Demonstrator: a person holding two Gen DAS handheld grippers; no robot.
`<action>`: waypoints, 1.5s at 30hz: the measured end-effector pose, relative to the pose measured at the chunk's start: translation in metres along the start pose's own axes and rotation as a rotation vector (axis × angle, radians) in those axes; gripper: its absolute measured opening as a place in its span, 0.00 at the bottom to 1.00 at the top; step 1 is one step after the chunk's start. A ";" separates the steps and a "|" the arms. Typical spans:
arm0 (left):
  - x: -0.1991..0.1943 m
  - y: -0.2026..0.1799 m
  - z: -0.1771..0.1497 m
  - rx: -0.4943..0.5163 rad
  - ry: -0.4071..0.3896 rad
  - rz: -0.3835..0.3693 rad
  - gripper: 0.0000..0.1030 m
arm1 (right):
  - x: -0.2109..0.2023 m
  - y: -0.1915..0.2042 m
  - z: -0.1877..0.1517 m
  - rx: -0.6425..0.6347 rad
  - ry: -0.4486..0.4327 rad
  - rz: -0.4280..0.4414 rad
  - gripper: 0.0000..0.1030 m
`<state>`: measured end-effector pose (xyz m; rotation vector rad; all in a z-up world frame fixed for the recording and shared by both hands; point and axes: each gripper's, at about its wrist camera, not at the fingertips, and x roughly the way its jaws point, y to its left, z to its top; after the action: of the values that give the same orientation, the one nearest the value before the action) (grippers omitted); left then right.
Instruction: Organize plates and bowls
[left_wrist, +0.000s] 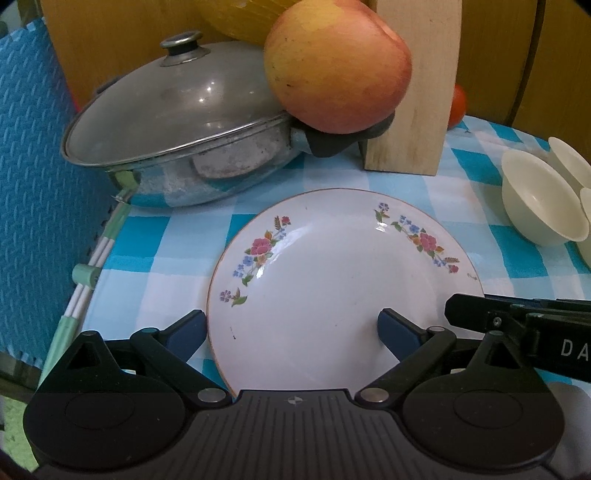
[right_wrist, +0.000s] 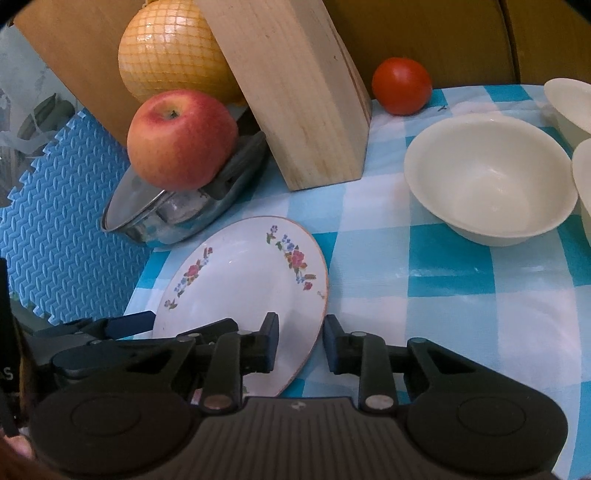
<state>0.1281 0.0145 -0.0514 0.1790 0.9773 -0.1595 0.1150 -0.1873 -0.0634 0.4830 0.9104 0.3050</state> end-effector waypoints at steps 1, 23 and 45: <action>-0.001 -0.001 -0.001 0.005 0.000 -0.002 0.97 | -0.001 -0.001 -0.001 0.003 0.002 -0.001 0.25; 0.000 0.005 0.004 -0.049 0.013 -0.019 0.95 | -0.004 -0.003 0.003 0.035 -0.020 0.023 0.28; 0.007 0.016 0.007 -0.092 0.025 -0.084 0.93 | 0.001 -0.013 0.003 0.054 -0.042 0.040 0.29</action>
<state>0.1405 0.0284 -0.0521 0.0555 1.0158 -0.1893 0.1186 -0.1987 -0.0688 0.5562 0.8708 0.3063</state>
